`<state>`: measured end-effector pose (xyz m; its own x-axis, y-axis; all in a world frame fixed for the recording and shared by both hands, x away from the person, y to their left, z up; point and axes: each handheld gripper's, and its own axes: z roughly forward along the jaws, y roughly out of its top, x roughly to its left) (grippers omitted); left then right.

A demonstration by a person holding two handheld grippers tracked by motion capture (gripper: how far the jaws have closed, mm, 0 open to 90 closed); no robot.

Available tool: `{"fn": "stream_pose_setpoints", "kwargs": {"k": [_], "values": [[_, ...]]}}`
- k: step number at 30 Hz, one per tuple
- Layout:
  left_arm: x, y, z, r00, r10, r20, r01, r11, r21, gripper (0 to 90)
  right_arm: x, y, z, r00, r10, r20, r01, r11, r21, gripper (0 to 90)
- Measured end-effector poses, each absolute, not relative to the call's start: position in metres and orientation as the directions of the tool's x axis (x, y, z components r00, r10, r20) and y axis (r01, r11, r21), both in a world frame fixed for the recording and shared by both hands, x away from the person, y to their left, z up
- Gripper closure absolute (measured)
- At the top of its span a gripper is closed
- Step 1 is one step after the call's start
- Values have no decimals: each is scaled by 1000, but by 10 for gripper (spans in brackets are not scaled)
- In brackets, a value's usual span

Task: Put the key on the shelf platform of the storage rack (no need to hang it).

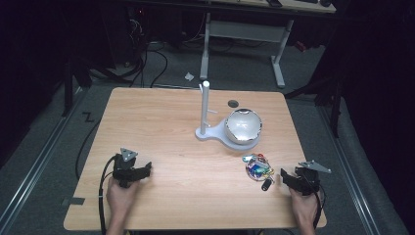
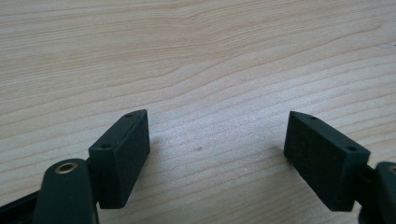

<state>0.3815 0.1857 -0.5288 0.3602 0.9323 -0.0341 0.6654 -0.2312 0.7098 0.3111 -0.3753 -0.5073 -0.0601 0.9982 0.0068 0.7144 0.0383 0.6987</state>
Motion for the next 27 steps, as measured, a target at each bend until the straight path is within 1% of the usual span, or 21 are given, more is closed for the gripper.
{"fn": "stream_pose_setpoints", "kwargs": {"k": [7, 11, 14, 25, 27], "values": [[382, 186, -529, 361, 932, -34, 665, -231, 710, 228, 306, -370, -498, -87, 996, 18, 702, 48, 711, 381], [381, 186, -529, 360, 932, -34, 665, -231, 710, 227, 301, -361, -495, -129, 991, 39, 694, 62, 717, 383], [381, 186, -529, 361, 932, -34, 665, -232, 710, 227, 299, -354, -492, -153, 988, 33, 690, 83, 719, 386], [381, 186, -529, 361, 932, -34, 665, -232, 710, 227, 303, -332, -486, -241, 970, 24, 670, 148, 728, 388], [381, 186, -529, 361, 932, -34, 665, -232, 710, 228, 304, -330, -486, -244, 969, 27, 672, 149, 725, 388]]}}
